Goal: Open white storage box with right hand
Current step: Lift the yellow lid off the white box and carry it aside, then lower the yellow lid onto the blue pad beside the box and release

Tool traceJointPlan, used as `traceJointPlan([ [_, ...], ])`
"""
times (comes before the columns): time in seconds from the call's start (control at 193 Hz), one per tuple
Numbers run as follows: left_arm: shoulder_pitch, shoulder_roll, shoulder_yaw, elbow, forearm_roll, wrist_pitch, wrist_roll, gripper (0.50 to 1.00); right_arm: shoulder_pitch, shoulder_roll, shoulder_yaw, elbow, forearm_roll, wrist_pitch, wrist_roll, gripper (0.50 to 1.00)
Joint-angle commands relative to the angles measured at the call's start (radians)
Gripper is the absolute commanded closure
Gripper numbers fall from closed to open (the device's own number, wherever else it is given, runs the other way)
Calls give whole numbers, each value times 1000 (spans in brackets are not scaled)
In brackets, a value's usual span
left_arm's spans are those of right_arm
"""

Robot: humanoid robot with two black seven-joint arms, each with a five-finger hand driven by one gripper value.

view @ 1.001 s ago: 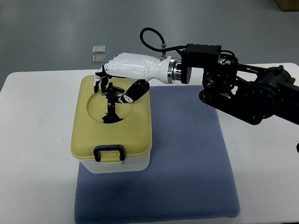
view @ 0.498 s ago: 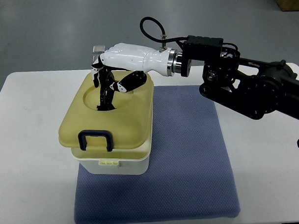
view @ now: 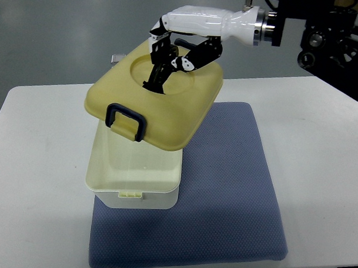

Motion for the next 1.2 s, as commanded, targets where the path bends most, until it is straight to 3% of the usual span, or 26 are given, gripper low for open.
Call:
traceJointPlan([
  [0.0, -1, 0, 0, 2, 2, 0, 0, 500, -25, -99, -14, -3, -4, 22, 44, 1000],
  [0.254, 1, 0, 3, -4, 2, -1, 0, 500, -103, -277, -118, -15, -21, 11, 132, 1000],
  [0.389, -1, 0, 3, -7, 2, -1, 2, 500, -142, -301, -206, -74, -46, -25, 147, 1000],
  [0.534, 2, 0, 3, -6, 2, -3, 2, 500, -198, -288, -287, -126, -46, -167, 147, 1000],
  [0.732, 2, 0, 5, -6, 2, -1, 2, 500, -237, -216, -305, -126, -46, -257, 147, 1000],
  [0.955, 2, 0, 2, -6, 2, -1, 2, 500, -252, -88, -308, -124, -47, -274, 147, 1000],
  [1.193, 6, 0, 0, -4, 0, -1, 2, 500, -277, -42, -307, -126, -47, -275, 147, 1000],
])
